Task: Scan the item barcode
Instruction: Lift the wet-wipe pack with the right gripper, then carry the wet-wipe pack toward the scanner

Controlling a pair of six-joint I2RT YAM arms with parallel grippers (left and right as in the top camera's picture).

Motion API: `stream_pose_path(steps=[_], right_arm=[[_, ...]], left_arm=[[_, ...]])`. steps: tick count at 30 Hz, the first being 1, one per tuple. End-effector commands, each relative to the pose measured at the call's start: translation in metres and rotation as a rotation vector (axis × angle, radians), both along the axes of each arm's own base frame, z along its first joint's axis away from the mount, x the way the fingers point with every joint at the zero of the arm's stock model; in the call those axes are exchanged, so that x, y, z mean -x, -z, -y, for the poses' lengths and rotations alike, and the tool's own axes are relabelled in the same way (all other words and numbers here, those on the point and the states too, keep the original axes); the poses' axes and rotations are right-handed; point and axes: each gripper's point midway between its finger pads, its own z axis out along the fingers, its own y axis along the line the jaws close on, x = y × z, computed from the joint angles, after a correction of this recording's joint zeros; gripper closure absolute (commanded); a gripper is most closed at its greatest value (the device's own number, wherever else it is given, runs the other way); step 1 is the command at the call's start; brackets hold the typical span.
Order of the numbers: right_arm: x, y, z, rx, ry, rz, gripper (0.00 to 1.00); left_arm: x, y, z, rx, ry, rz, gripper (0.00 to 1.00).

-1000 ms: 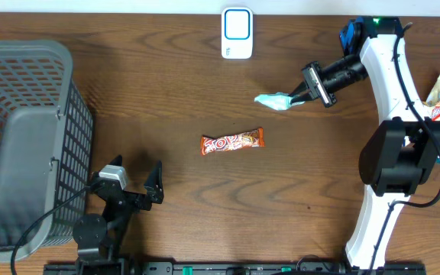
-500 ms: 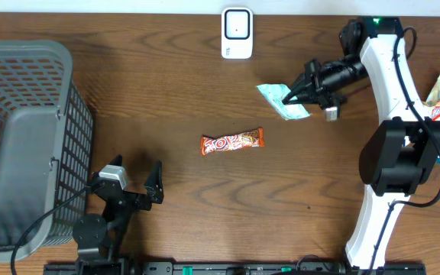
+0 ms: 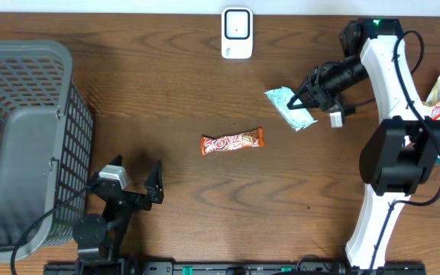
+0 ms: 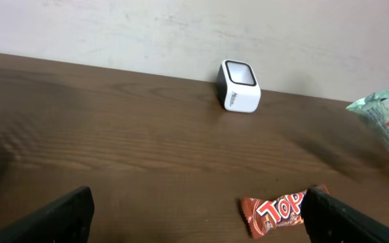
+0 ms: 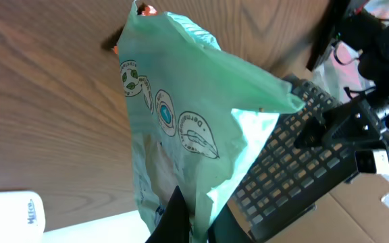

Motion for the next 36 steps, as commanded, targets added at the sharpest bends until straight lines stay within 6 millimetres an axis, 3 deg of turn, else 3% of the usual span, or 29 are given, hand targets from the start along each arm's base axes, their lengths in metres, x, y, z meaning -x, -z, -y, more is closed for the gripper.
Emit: stream_pose_path(steps=[1, 6, 10, 15, 17, 20, 26, 31, 33, 36], right_arm=[[-0.003, 0.014, -0.009, -0.088, 0.058, -0.111, 0.99], [-0.004, 0.017, -0.017, -0.152, 0.080, -0.151, 0.99], [-0.015, 0.005, -0.020, -0.254, 0.111, -0.114, 0.98], [-0.040, -0.037, -0.033, -0.577, 0.051, 0.238, 0.99], [-0.050, -0.059, -0.035, -0.715, 0.007, 0.496, 0.99], [-0.054, -0.069, -0.034, -0.766, -0.058, 0.735, 0.99], [-0.040, -0.063, -0.031, -0.669, -0.311, 1.067, 0.99], [0.009, -0.033, 0.003, -0.289, -0.803, 0.997, 0.99], [0.017, -0.034, 0.014, -0.181, -0.908, 0.987, 0.99], [0.014, -0.036, 0.022, -0.043, -1.015, 1.019, 0.99]], left_arm=[[0.001, 0.013, 0.001, 0.011, 0.005, -0.042, 0.02], [0.001, 0.013, 0.001, 0.011, 0.005, -0.042, 0.02], [0.001, 0.014, 0.001, 0.011, 0.005, -0.042, 0.02], [0.001, 0.014, 0.001, 0.011, 0.005, -0.042, 0.02], [0.001, 0.013, 0.001, 0.011, 0.005, -0.042, 0.02], [0.001, 0.013, 0.001, 0.011, 0.005, -0.042, 0.02], [0.001, 0.013, 0.001, 0.011, 0.005, -0.042, 0.02], [0.001, 0.013, 0.001, 0.011, 0.005, -0.042, 0.02], [0.001, 0.013, 0.001, 0.011, 0.005, -0.042, 0.02], [0.001, 0.013, 0.001, 0.011, 0.005, -0.042, 0.02]])
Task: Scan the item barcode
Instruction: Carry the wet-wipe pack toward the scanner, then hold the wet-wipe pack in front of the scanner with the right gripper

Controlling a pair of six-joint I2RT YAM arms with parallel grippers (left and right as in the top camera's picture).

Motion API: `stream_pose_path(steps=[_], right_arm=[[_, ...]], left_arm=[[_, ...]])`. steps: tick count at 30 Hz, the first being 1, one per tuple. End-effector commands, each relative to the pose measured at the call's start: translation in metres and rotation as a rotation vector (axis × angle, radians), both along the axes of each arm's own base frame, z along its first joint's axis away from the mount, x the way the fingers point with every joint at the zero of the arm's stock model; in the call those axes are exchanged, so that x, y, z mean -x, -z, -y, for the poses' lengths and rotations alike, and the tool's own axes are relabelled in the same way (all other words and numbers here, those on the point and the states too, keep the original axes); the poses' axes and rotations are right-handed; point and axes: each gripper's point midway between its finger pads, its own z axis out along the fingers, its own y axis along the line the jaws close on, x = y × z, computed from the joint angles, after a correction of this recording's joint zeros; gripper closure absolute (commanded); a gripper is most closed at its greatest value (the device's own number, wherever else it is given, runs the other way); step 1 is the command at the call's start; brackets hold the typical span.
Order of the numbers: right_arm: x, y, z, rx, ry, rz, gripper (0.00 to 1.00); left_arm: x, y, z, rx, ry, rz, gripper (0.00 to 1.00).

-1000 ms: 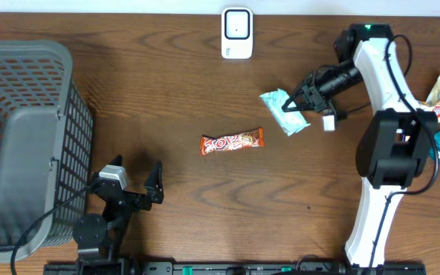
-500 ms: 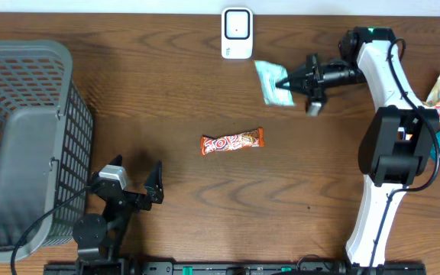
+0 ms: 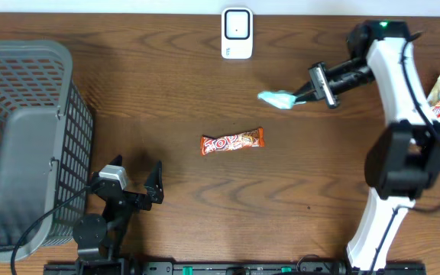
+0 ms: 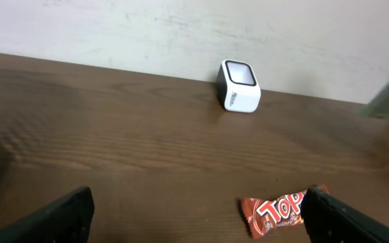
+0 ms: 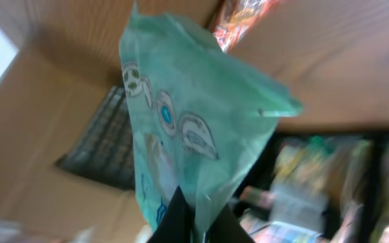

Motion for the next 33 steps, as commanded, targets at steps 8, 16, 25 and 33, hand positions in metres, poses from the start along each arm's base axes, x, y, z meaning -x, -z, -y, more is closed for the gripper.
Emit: stream_pose_path(steps=[8, 16, 25, 33], right_arm=[[-0.032, 0.004, -0.011, 0.380, -0.387, 0.590, 0.99], [-0.094, -0.004, -0.085, 0.374, -0.458, 0.985, 0.99], [-0.124, 0.011, -0.095, 0.436, -0.415, 1.042, 0.87], [-0.115, 0.052, -0.097, 0.507, -0.773, 1.141, 0.41]], left_arm=[[0.001, 0.013, 0.001, 0.011, 0.005, -0.042, 0.02], [0.001, 0.013, 0.001, 0.011, 0.005, -0.042, 0.02], [0.001, 0.013, 0.001, 0.011, 0.005, -0.042, 0.02], [0.001, 0.013, 0.001, 0.011, 0.005, -0.042, 0.02]])
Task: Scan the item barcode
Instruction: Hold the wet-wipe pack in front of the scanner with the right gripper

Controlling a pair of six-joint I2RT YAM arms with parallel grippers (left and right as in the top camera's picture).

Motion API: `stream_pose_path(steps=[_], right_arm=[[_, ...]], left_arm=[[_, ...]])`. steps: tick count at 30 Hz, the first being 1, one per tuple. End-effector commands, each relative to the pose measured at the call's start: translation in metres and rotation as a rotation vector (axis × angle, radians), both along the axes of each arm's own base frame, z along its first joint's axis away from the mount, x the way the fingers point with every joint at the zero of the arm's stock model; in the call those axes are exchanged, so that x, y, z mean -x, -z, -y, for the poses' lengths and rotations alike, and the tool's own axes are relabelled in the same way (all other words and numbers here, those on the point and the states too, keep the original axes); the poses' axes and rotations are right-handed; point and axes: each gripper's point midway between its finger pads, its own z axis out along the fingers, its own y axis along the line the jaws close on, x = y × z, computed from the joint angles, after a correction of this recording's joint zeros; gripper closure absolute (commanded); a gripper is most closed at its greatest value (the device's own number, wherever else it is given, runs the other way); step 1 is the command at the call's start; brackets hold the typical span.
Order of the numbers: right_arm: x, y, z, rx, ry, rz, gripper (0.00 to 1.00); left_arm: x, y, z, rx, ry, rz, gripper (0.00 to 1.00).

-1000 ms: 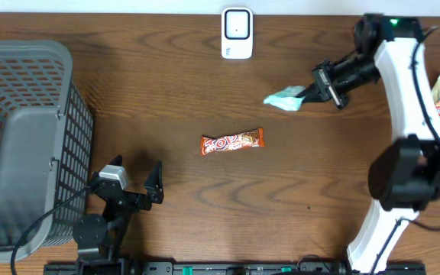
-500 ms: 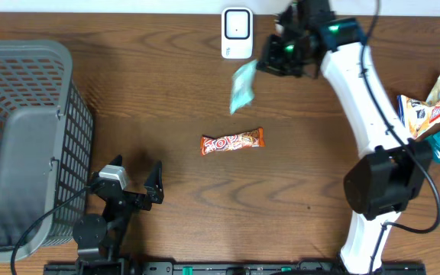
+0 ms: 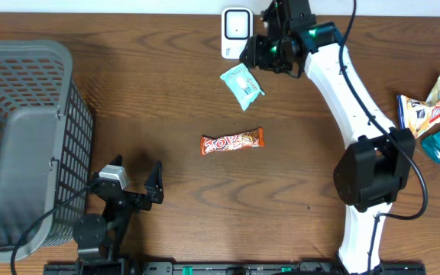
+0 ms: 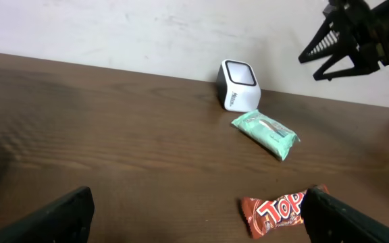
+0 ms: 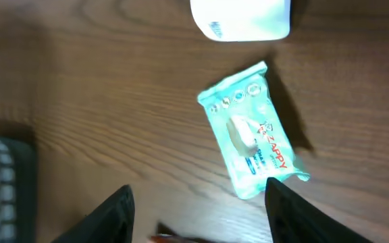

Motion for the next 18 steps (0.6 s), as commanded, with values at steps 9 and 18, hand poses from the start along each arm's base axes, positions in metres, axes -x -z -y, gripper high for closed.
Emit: stream_pose_path(steps=[9, 18], right_arm=[[-0.017, 0.111, -0.006, 0.601, -0.156, 0.130, 0.40], [-0.019, 0.143, -0.015, 0.760, -0.196, 0.175, 0.41]], left_arm=[[0.001, 0.013, 0.001, 0.011, 0.005, -0.042, 0.02], [0.001, 0.013, 0.001, 0.011, 0.005, -0.042, 0.02]])
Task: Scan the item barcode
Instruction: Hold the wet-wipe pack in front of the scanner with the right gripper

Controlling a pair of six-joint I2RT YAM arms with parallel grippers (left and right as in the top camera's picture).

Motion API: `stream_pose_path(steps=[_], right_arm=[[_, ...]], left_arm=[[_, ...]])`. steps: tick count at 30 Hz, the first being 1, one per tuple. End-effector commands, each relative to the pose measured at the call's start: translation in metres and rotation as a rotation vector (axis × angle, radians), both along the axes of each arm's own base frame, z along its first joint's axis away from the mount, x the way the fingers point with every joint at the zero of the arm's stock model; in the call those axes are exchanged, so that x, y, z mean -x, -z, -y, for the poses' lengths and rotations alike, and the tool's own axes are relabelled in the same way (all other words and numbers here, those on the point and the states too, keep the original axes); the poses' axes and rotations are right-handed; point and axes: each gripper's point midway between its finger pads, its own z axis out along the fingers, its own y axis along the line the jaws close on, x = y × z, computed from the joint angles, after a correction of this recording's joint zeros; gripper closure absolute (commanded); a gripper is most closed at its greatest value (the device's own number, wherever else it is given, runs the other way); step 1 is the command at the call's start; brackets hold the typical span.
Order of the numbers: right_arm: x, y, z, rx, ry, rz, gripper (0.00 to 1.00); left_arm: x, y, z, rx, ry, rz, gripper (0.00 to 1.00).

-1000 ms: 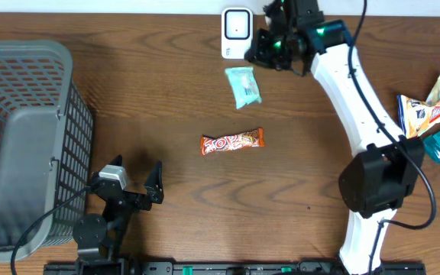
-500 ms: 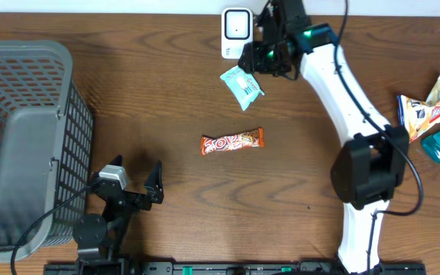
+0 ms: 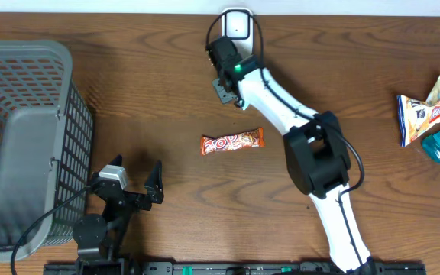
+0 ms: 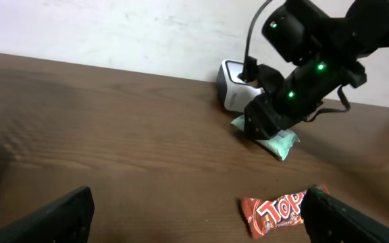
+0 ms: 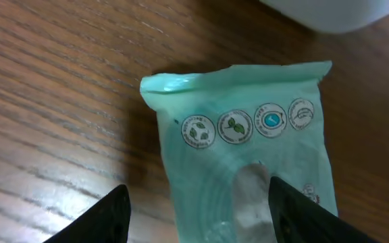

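A mint-green wipes packet [image 5: 248, 155] lies flat on the wooden table just in front of the white barcode scanner [image 4: 234, 96]. My right gripper [image 5: 194, 216] hangs low over the packet, open, with one dark finger [image 5: 93, 216] on each side of it. In the overhead view the right gripper [image 3: 225, 82] covers most of the packet. From the left wrist view the packet [image 4: 277, 142] shows under the right arm. My left gripper [image 4: 198, 223] rests open near the table's front edge, holding nothing.
A red Topo candy bar [image 3: 233, 142] lies mid-table. A grey mesh basket [image 3: 21, 137] stands at the left. Snack packets [image 3: 430, 103] and a teal pack lie at the right edge. The scanner [image 3: 237, 21] stands at the back edge.
My right gripper, open and well above the packet before, now sits close over it with a finger on each side. The packet, the candy bar and the left arm have not moved.
My right gripper first held the green packet in the air at the right of the table. It then held it turned, nearer the scanner. Later the packet lay in front of the scanner with the gripper open above it. Now the gripper is low over it.
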Motion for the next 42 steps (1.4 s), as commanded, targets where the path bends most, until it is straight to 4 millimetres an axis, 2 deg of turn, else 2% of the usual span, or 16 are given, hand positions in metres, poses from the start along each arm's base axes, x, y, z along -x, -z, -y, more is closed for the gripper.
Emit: stream_pose_path(steps=[1, 7, 10, 13, 15, 17, 19, 21, 22, 24, 27, 30, 34, 36, 38, 42], right_arm=[[-0.007, 0.012, 0.025, 0.112, 0.027, 0.014, 0.41], [-0.003, 0.024, 0.033, 0.133, 0.031, -0.025, 0.52], [0.006, 0.041, 0.031, 0.127, 0.016, -0.080, 0.57], [0.021, 0.055, 0.032, 0.122, 0.009, -0.155, 0.87], [0.024, 0.049, 0.033, 0.115, 0.040, -0.163, 0.98], [0.022, 0.031, 0.032, 0.095, 0.055, -0.147, 0.99], [0.017, 0.002, 0.030, 0.074, 0.057, -0.113, 0.99], [0.013, -0.034, 0.030, 0.045, 0.060, -0.068, 0.99], [0.012, -0.068, 0.027, -0.010, 0.040, -0.034, 0.99], [0.020, -0.099, 0.017, -0.097, -0.035, -0.039, 0.99], [0.043, -0.133, 0.008, -0.235, -0.135, -0.096, 0.99], [0.072, -0.155, 0.004, -0.378, -0.216, -0.199, 0.99], [0.113, -0.185, 0.000, -0.721, -0.254, -0.434, 0.99], [0.123, -0.201, 0.003, -0.922, -0.244, -0.549, 0.99], [0.125, -0.209, 0.010, -1.021, -0.216, -0.604, 0.99], [0.120, -0.210, 0.033, -1.065, -0.150, -0.628, 0.99]], left_arm=[[0.001, 0.013, 0.001, 0.011, 0.005, -0.042, 0.02], [0.001, 0.013, 0.001, 0.011, 0.005, -0.042, 0.02], [0.001, 0.013, 0.001, 0.011, 0.005, -0.042, 0.02], [0.001, 0.013, 0.001, 0.011, 0.005, -0.042, 0.02], [0.001, 0.013, 0.001, 0.011, 0.005, -0.042, 0.02], [0.001, 0.014, 0.001, 0.011, 0.005, -0.042, 0.02], [0.001, 0.013, 0.001, 0.011, 0.005, -0.042, 0.02], [0.001, 0.013, 0.001, 0.011, 0.005, -0.042, 0.02], [0.001, 0.013, 0.001, 0.011, 0.005, -0.042, 0.02], [0.001, 0.013, 0.001, 0.011, 0.005, -0.042, 0.02], [0.001, 0.013, 0.001, 0.011, 0.005, -0.042, 0.02], [0.001, 0.014, 0.001, 0.011, 0.005, -0.042, 0.02], [0.001, 0.013, 0.001, 0.011, 0.005, -0.042, 0.02], [0.001, 0.013, 0.001, 0.011, 0.005, -0.042, 0.02], [0.001, 0.014, 0.001, 0.011, 0.005, -0.042, 0.02], [0.001, 0.013, 0.001, 0.011, 0.005, -0.042, 0.02]])
